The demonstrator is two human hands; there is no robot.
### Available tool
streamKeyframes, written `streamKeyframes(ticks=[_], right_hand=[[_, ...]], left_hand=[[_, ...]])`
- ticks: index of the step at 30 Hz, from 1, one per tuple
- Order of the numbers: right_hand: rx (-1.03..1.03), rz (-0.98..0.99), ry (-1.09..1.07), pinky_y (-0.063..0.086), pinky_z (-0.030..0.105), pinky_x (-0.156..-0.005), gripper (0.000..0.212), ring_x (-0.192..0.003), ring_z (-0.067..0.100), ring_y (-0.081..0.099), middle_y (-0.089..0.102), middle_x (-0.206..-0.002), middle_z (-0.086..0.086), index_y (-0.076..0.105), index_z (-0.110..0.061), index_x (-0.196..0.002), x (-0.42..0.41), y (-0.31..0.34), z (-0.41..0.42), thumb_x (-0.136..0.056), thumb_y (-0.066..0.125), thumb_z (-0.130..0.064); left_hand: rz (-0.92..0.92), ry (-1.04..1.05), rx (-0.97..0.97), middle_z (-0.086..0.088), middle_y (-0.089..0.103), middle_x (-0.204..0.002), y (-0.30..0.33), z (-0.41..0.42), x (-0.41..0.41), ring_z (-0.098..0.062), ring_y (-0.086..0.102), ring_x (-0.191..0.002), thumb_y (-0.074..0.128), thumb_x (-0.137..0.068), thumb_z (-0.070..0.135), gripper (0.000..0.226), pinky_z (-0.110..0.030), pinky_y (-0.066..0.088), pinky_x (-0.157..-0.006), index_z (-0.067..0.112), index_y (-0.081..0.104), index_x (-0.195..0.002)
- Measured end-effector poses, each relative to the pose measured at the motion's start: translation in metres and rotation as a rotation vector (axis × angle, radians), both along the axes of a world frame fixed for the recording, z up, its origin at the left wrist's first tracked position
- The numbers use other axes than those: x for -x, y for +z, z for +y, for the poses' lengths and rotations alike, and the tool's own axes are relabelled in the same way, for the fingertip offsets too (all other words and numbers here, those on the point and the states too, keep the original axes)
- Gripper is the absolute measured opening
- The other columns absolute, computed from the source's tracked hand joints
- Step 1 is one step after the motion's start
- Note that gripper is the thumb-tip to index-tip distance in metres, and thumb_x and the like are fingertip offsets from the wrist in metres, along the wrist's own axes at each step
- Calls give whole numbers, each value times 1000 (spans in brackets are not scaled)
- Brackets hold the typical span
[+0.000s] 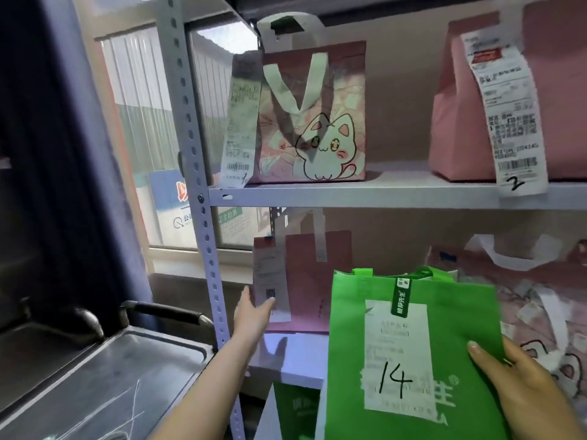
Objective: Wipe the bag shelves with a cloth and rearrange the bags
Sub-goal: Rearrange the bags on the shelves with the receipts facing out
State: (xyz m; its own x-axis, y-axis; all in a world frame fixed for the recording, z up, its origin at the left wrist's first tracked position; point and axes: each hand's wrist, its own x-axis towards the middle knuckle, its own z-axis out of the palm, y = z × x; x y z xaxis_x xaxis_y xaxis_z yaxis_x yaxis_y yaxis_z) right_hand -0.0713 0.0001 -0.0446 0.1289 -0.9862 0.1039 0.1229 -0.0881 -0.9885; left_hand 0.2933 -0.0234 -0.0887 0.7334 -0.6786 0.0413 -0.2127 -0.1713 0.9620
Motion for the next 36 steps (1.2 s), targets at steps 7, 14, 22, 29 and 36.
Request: streamKeyframes(ticks=[7, 14, 22, 29, 36], right_hand=[[16, -79, -185, 55, 47, -81, 71, -75, 22, 73, 76, -84, 0, 71, -43, -93, -17, 0, 13, -27, 82, -66], [94, -103, -212, 56, 54, -71, 81, -72, 23, 73, 76, -83, -2, 72, -41, -90, -39, 20, 26, -16, 79, -73], [158, -56, -147, 58, 47, -66, 89, -77, 24, 73, 76, -90, -2, 70, -40, -96, -28, 29, 26, -15, 77, -76], [137, -17, -98, 56, 47, -72, 59, -71, 27, 73, 75, -86, 4, 70, -31, -93, 2, 30, 20, -43, 80, -63], [89, 7, 23, 58, 38, -57, 76, -71, 23, 73, 75, -87, 0, 71, -35, -91, 55, 31, 18, -24, 82, -68]], left_hand=[[-78, 53, -135, -18, 43, -142, -16, -62, -52, -37, 40, -130, 63, -72, 41, 57, -49, 38, -104, 14, 54, -121], [-111, -21, 74, -8, 64, -98, -18, -54, -48, -28, 61, -89, 67, -84, 30, 23, -37, 49, -75, 14, 55, -95], [-133, -176, 338, -19, 46, -69, 3, -7, 0, -15, 42, -61, 55, -90, 15, 22, -30, 33, -57, 4, 45, -73], [-30, -187, 478, -9, 66, -84, 16, 44, 42, -15, 61, -77, 57, -91, 10, 5, -30, 48, -67, 11, 62, -90], [-40, -104, 517, -9, 69, -87, 24, 103, 80, -27, 68, -79, 61, -81, 21, 10, -47, 54, -69, 28, 67, -82]])
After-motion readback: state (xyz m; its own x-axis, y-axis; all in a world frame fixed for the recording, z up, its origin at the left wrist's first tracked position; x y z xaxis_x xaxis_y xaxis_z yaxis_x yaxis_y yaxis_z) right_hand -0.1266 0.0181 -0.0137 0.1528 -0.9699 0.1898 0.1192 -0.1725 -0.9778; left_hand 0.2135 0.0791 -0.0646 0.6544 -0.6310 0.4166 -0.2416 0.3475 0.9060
